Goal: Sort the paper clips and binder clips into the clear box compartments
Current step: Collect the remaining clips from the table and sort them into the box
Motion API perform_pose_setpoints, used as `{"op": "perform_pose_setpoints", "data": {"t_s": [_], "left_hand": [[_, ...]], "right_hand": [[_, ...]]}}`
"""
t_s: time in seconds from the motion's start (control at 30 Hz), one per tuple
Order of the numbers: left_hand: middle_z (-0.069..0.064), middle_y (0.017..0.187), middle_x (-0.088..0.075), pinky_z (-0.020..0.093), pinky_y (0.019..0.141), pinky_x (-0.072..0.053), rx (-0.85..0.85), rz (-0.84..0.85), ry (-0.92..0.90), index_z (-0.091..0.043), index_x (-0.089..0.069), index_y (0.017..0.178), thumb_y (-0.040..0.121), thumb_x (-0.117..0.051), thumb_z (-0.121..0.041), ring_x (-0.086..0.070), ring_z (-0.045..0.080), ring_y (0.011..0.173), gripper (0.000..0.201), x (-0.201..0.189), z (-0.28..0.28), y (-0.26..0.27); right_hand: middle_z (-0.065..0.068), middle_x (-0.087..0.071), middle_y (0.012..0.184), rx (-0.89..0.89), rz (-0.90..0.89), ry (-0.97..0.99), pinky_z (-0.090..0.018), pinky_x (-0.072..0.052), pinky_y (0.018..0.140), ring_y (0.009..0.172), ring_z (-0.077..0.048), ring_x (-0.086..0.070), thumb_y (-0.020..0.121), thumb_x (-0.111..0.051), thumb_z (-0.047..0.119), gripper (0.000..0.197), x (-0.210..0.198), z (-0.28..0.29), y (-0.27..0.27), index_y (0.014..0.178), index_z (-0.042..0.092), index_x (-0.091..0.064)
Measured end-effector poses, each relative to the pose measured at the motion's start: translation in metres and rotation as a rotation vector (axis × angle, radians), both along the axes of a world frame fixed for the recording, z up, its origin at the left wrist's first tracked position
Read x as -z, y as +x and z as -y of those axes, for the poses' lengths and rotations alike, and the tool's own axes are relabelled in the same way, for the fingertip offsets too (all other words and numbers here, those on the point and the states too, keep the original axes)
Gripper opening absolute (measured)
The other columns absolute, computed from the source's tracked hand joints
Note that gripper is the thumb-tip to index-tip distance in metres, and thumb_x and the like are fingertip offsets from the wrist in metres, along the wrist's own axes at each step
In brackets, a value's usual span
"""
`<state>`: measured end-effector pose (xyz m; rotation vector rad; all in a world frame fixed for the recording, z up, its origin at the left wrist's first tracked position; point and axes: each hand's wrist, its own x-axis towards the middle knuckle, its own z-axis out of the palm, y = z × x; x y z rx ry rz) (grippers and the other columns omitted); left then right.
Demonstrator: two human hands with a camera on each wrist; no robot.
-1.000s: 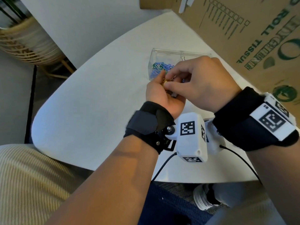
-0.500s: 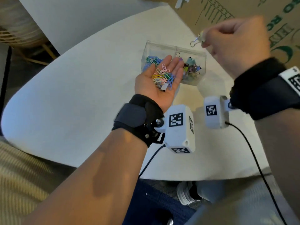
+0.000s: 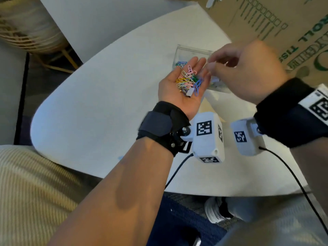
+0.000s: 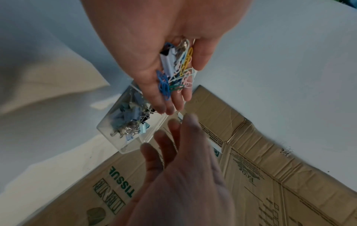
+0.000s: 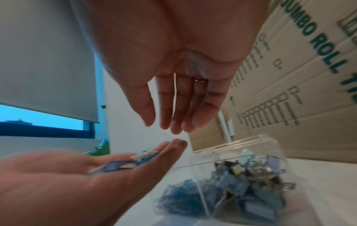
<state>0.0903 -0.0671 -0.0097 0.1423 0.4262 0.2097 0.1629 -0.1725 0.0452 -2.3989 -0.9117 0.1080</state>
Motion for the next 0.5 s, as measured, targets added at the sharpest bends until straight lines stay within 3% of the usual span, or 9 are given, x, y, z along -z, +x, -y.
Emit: {"op": "perform_pose_setpoints", "data": {"t_s": [0.1, 0.17, 0.23, 0.33, 0.43, 0.5], "left_hand": [[0.019, 0.120, -0.060, 0.038, 0.099, -0.041, -0.007, -0.018, 0.036, 0.001, -0.052, 0.130, 0.101, -0.028, -0.027, -0.058, 0.032, 0.106, 0.047, -0.002, 0.000, -0.002], [0.017, 0.111, -0.062, 0.039, 0.089, -0.045, -0.009, -0.017, 0.032, 0.002, -0.055, 0.122, 0.101, -0.028, -0.027, -0.058, 0.028, 0.088, 0.045, -0.002, 0.001, -0.003], [0.015, 0.100, -0.062, 0.038, 0.091, -0.043, -0.012, -0.027, 0.025, 0.000, -0.059, 0.110, 0.100, -0.029, -0.027, -0.058, 0.026, 0.085, 0.042, -0.002, 0.001, -0.005], [0.011, 0.090, -0.061, 0.036, 0.093, -0.043, -0.021, -0.013, 0.000, -0.003, -0.061, 0.102, 0.099, -0.033, -0.026, -0.057, 0.023, 0.086, 0.037, 0.000, 0.003, -0.009], [0.011, 0.092, -0.060, 0.036, 0.081, -0.048, -0.029, -0.013, -0.040, -0.004, -0.061, 0.099, 0.099, -0.033, -0.028, -0.058, 0.024, 0.085, 0.037, -0.001, 0.001, -0.009], [0.015, 0.108, -0.063, 0.039, 0.076, -0.048, -0.035, -0.012, -0.025, -0.003, -0.061, 0.101, 0.100, -0.030, -0.028, -0.060, 0.028, 0.101, 0.040, -0.004, -0.003, -0.008]], "right_hand": [[0.006, -0.068, 0.085, -0.123, 0.008, -0.114, -0.027, -0.045, 0.072, 0.075, -0.012, -0.057, 0.083, -0.066, 0.041, 0.023, 0.001, -0.009, -0.020, 0.102, 0.027, -0.071], [0.005, -0.067, 0.091, -0.155, 0.033, -0.187, -0.030, -0.045, 0.078, 0.084, -0.017, -0.058, 0.084, -0.066, 0.043, 0.031, 0.003, -0.015, -0.029, 0.112, 0.031, -0.068], [0.005, -0.067, 0.094, -0.135, 0.034, -0.190, -0.030, -0.045, 0.083, 0.092, -0.019, -0.059, 0.083, -0.068, 0.041, 0.032, 0.005, -0.020, -0.033, 0.114, 0.033, -0.067], [0.008, -0.064, 0.088, -0.109, 0.008, -0.167, -0.022, -0.039, 0.077, 0.089, -0.015, -0.058, 0.081, -0.070, 0.034, 0.030, 0.008, -0.025, -0.036, 0.111, 0.033, -0.069], [0.011, -0.061, 0.081, -0.081, -0.027, -0.128, -0.021, -0.037, 0.068, 0.083, -0.012, -0.058, 0.078, -0.073, 0.035, 0.027, 0.005, -0.024, -0.037, 0.105, 0.031, -0.068], [0.008, -0.065, 0.085, -0.110, -0.042, -0.158, -0.023, -0.038, 0.069, 0.080, -0.012, -0.057, 0.078, -0.072, 0.038, 0.026, 0.001, -0.020, -0.037, 0.102, 0.029, -0.068]]}}
